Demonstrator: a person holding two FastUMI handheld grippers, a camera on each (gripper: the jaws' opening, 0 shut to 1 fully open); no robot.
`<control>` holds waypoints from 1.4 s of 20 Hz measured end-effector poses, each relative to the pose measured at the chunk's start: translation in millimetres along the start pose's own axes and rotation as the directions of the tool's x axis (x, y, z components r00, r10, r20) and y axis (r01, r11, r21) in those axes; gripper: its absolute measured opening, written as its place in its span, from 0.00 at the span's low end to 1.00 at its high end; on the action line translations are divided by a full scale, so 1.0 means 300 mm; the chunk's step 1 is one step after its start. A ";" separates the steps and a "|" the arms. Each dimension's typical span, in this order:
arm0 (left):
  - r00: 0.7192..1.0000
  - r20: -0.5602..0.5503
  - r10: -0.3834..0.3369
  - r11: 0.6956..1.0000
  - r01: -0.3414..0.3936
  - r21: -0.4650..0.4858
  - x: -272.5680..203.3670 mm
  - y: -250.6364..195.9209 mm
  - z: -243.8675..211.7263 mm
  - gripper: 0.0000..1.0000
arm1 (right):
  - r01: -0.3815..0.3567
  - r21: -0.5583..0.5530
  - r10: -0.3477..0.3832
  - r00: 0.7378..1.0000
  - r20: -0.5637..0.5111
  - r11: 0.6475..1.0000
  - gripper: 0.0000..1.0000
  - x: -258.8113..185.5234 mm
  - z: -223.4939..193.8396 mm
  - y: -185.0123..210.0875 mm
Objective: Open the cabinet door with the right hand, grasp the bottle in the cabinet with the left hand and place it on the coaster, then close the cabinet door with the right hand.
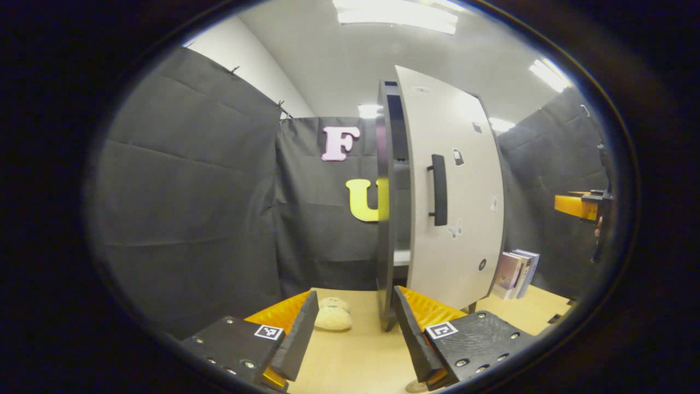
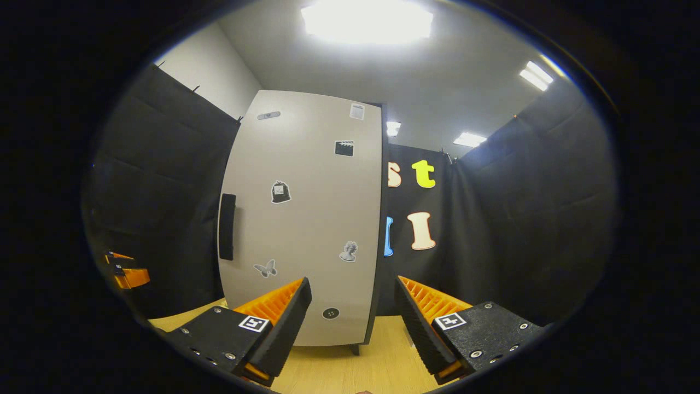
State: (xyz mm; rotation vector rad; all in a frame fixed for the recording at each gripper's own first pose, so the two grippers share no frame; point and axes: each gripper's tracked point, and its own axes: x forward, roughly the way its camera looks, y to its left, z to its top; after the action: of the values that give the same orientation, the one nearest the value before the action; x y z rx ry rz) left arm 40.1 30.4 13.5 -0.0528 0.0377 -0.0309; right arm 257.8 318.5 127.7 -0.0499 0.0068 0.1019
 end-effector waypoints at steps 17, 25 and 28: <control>1.000 0.021 0.001 1.000 -0.001 -0.020 0.061 -0.186 0.034 0.79 | 0.051 0.140 -0.044 0.998 -0.052 0.989 0.94 -0.001 -0.114 -0.262; 0.999 0.032 0.025 0.999 -0.024 -0.033 0.062 -0.161 0.037 0.79 | 0.015 0.112 -0.012 1.000 -0.027 0.994 0.94 0.021 -0.089 -0.216; 0.999 0.030 0.026 0.999 -0.026 -0.026 0.071 -0.151 0.033 0.78 | 0.015 0.108 -0.012 1.000 -0.028 0.994 0.94 0.028 -0.094 -0.217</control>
State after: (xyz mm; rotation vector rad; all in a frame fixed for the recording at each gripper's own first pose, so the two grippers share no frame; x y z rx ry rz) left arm 60.3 -14.8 24.9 -0.0783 0.0082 -0.0037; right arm 272.6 253.4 102.7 0.0572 0.0389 0.0867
